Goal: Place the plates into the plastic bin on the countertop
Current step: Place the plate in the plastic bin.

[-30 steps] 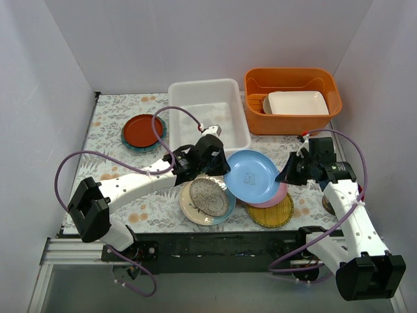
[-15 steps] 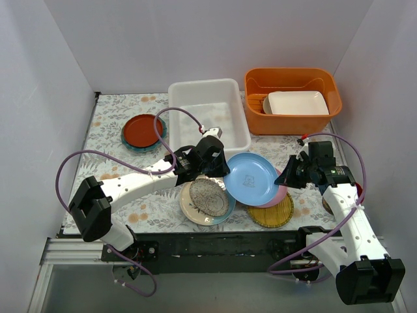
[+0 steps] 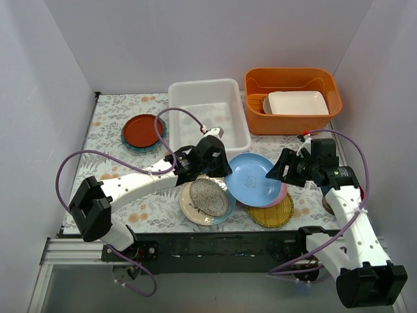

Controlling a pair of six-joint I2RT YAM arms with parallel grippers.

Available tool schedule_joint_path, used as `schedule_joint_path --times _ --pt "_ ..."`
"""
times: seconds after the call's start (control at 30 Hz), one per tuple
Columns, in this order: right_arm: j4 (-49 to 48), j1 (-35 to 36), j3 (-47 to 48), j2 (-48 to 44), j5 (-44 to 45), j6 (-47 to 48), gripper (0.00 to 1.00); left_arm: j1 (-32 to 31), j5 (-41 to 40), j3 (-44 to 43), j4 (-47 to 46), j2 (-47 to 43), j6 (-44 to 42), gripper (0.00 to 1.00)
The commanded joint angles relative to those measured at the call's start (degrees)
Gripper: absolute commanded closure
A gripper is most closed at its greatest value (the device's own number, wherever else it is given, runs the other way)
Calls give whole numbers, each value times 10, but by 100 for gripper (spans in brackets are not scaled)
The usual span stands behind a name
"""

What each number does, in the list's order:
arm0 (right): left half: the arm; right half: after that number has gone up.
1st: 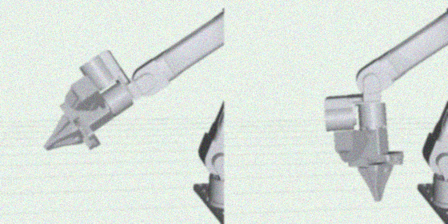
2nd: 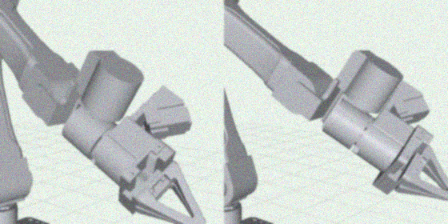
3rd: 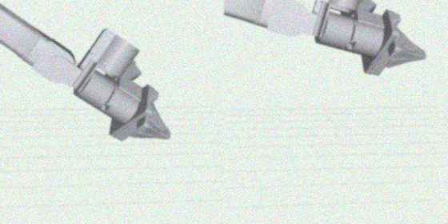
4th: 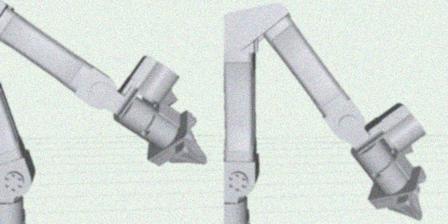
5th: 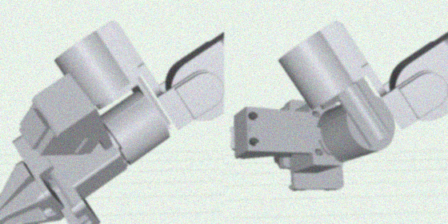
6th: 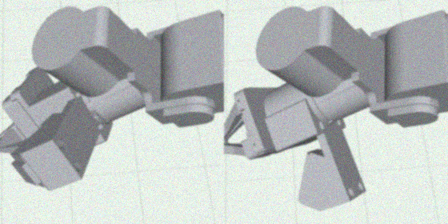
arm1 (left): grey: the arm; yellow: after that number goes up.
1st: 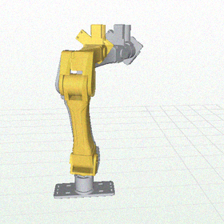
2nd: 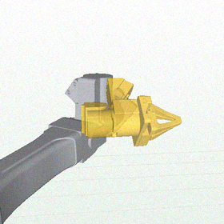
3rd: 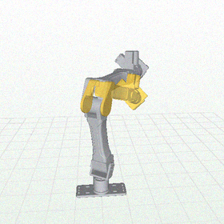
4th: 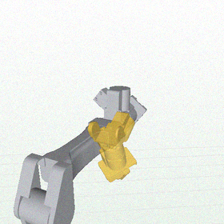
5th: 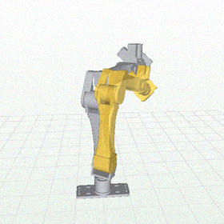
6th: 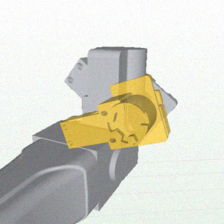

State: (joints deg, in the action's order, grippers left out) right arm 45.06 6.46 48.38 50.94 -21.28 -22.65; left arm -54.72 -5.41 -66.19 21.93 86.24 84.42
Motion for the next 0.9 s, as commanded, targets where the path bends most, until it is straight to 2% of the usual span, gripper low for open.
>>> schedule_joint_path --times 0.0,0.07,0.23,0.6,0.87 --pt "-30 3 26 -26 -18 -1 19 -3 23 -24 0 -21 -7 100" --pt "-29 3 28 -26 -13 3 13 0 23 -26 0 -21 -7 100" --pt "-22 3 29 -19 -10 11 8 7 26 -28 0 -20 -7 100" --pt "-20 2 34 -43 14 10 2 58 51 -53 21 -21 -32 100" --pt "-23 3 29 -46 4 10 2 102 70 -75 40 -11 -58 100"
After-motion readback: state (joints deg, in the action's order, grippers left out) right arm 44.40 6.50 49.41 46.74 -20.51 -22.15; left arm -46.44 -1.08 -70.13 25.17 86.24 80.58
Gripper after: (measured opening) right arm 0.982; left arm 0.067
